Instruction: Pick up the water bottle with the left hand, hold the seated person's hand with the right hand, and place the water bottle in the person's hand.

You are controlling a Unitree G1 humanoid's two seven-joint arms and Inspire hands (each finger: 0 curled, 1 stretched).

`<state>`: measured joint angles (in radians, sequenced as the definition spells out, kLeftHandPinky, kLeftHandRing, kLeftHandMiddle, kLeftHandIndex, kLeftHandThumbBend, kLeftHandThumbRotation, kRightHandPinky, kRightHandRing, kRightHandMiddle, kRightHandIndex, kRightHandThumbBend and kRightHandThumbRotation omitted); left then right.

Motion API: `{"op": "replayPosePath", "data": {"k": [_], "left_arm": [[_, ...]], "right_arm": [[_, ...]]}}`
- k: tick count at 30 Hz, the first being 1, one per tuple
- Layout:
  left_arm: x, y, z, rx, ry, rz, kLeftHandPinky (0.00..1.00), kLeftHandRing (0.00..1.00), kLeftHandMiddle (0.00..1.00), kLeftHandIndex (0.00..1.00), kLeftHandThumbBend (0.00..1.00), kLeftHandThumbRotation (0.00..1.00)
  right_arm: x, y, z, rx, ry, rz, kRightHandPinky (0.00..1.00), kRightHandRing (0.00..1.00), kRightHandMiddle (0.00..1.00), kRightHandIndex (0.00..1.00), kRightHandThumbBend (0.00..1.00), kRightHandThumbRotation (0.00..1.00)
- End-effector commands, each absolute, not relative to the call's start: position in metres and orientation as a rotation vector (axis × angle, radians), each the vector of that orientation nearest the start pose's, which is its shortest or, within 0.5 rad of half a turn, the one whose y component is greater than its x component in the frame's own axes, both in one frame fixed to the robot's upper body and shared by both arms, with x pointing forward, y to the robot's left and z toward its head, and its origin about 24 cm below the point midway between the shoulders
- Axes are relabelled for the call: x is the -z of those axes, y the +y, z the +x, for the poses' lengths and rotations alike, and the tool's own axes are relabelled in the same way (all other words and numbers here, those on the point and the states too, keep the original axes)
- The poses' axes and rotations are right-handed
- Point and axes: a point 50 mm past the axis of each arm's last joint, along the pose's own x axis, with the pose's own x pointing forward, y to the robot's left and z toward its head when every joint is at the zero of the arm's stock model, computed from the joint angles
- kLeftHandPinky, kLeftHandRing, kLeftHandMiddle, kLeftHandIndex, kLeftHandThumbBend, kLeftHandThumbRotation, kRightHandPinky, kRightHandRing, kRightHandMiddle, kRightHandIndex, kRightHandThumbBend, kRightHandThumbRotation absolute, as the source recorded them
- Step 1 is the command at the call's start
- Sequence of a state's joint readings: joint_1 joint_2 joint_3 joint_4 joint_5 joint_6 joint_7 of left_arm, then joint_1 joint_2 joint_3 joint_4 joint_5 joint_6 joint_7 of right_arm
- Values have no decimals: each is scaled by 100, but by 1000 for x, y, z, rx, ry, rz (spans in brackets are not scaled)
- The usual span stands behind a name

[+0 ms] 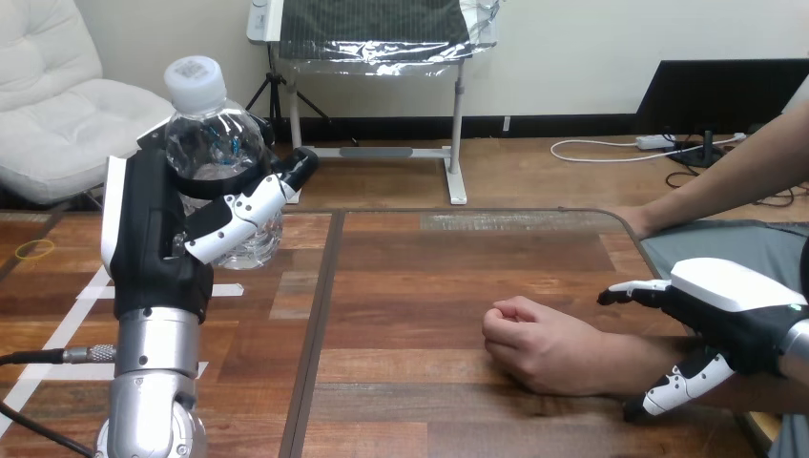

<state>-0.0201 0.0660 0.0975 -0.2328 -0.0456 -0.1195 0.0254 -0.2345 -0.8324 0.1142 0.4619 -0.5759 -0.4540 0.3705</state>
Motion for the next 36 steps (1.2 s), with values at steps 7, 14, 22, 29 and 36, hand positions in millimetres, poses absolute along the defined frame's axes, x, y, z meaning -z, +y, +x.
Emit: {"op": "replayPosePath", "data": {"k": [7, 14, 22, 29, 36], "left_arm": [[-136, 178, 251, -91, -488, 11, 22, 28, 33, 41, 56, 0], [-135, 179, 251, -93, -488, 11, 22, 28, 33, 41, 57, 0], [-135, 179, 251, -96, -487, 9, 22, 28, 33, 41, 57, 0], [-135, 179, 251, -95, -486, 7, 22, 28, 33, 41, 56, 0], [-135, 179, 251, -92, -485, -10, 22, 28, 33, 41, 56, 0]], "right_arm": [[-73, -292, 287, -546, 200, -1445, 87, 87, 88, 87, 100, 36], [-68, -290, 288, -553, 233, -1449, 76, 86, 87, 86, 100, 35], [-61, -287, 290, -585, 258, -1479, 68, 83, 85, 85, 100, 36], [-55, -282, 291, -603, 281, -1483, 62, 80, 82, 83, 100, 36], [-50, -277, 291, -615, 303, -1473, 56, 73, 77, 78, 100, 33]]}}
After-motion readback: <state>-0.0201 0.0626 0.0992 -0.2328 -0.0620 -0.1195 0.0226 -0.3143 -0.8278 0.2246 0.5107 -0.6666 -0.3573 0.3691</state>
